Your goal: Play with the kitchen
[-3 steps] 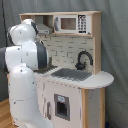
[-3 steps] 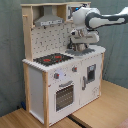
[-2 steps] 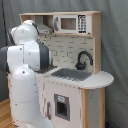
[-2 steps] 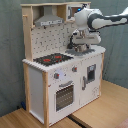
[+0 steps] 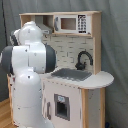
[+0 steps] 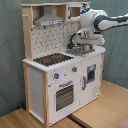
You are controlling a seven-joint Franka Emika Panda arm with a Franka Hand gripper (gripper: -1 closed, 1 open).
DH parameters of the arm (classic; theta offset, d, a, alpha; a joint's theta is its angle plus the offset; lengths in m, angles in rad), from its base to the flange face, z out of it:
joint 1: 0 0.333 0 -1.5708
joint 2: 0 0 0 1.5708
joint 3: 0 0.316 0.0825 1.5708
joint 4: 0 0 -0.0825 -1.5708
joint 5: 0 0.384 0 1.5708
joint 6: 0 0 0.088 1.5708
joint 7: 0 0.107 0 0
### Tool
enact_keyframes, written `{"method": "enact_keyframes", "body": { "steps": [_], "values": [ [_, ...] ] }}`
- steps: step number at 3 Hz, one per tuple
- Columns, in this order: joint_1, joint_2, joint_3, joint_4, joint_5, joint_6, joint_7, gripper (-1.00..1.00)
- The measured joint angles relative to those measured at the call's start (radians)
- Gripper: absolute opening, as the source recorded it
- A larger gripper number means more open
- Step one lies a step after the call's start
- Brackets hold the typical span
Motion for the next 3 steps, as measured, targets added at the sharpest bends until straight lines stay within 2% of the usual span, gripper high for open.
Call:
{"method": "enact_keyframes", "body": {
  "steps": [1,2,3],
  "values": [
    [-0.007,0.044,-0.006,-0.045,-0.05,0.06,0.015,-1.0],
    [-0.022,0.043,-0.034,-0.049,-0.067,0.148,-0.025,-1.0],
    [-0.032,0.043,-0.084,-0.054,-0.067,0.208,-0.098,-1.0]
  ]
}}
